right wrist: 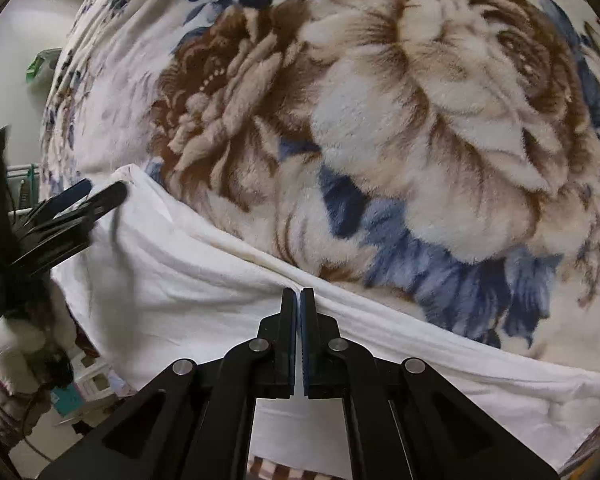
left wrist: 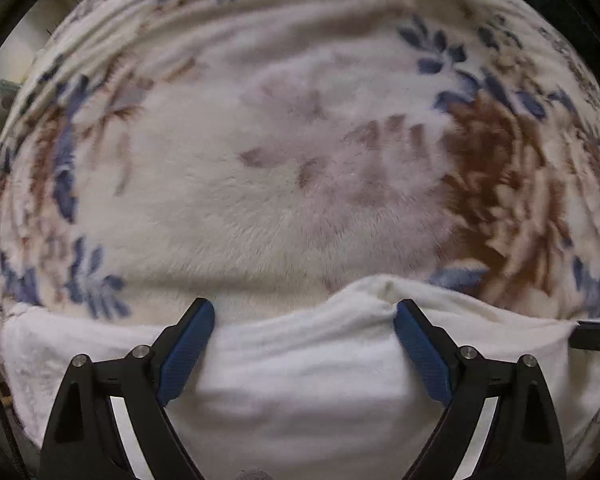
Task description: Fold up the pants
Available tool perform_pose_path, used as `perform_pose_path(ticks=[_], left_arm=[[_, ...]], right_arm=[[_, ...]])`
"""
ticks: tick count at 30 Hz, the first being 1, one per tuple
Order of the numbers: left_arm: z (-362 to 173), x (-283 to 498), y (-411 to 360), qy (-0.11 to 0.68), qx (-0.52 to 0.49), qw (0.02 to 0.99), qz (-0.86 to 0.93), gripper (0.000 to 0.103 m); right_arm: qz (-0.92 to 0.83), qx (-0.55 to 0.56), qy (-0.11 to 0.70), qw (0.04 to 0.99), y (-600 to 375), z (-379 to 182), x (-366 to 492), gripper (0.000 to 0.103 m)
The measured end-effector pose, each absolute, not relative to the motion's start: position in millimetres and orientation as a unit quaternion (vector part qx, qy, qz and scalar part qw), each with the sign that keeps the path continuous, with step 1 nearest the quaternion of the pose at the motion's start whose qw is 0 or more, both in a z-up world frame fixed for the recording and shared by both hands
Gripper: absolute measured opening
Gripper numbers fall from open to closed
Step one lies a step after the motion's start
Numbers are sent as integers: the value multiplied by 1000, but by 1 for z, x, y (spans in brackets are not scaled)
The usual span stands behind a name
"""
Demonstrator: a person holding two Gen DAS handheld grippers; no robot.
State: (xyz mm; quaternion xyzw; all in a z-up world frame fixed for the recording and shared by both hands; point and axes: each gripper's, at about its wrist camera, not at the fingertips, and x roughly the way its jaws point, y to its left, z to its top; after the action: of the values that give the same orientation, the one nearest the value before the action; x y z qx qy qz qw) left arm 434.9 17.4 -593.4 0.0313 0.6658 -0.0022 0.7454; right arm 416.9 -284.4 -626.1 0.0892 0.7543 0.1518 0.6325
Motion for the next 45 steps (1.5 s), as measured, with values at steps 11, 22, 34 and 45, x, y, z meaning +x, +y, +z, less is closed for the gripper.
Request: perform_pose_path(ticks=[11,22,34,45], left_arm=[[-587,433,32,667,23,744,2,103],[-516,351,-21,670,-8,741,-38,103],[-540,286,-136,693,43,716,-73,103],[-534,324,-188,658,80,747,-61,103]], right_arm=[[106,153,762,620,-299,-661,416,4],[-47,353,633,687,-473,-571,308,93],[-238,469,495,692,-665,-577,138,93],[-105,239,639,723,-675,-626,299,11]])
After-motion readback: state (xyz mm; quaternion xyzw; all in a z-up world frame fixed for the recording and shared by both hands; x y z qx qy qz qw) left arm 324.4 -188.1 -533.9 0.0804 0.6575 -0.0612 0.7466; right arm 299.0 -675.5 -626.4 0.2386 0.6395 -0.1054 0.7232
